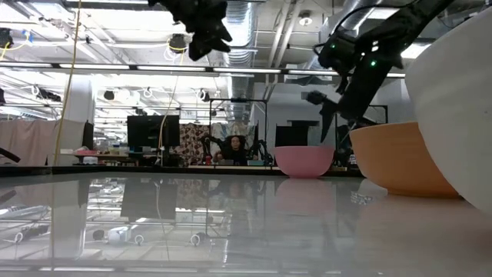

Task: Nest bowls inside each other
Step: Stack the pink bowl on top of the orange bowl

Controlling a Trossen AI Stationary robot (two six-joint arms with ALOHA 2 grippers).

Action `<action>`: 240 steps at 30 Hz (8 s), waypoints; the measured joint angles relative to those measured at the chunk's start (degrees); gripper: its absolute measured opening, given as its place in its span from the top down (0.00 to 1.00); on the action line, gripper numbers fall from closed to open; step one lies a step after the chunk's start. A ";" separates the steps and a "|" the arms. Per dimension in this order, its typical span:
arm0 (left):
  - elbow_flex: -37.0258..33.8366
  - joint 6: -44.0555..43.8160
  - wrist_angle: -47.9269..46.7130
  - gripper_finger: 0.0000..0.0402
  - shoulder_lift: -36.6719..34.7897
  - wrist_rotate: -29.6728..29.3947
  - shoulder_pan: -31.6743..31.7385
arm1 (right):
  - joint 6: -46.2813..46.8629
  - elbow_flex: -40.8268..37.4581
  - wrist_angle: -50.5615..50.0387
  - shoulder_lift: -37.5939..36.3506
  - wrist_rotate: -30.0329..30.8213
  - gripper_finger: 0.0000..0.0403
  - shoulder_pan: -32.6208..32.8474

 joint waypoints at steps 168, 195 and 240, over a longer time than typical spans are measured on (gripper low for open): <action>-11.26 -3.99 2.21 0.96 -35.45 -29.41 -3.08 | 14.02 3.55 -36.88 -13.55 -1.21 0.97 -30.83; -11.26 -3.99 2.16 0.96 -35.45 -29.59 -3.08 | 12.85 3.56 -37.63 -14.65 -1.28 0.82 -31.22; -11.26 -2.90 4.14 0.96 -35.43 -29.59 -3.08 | -39.04 -3.66 -13.44 -27.59 5.74 0.58 -14.42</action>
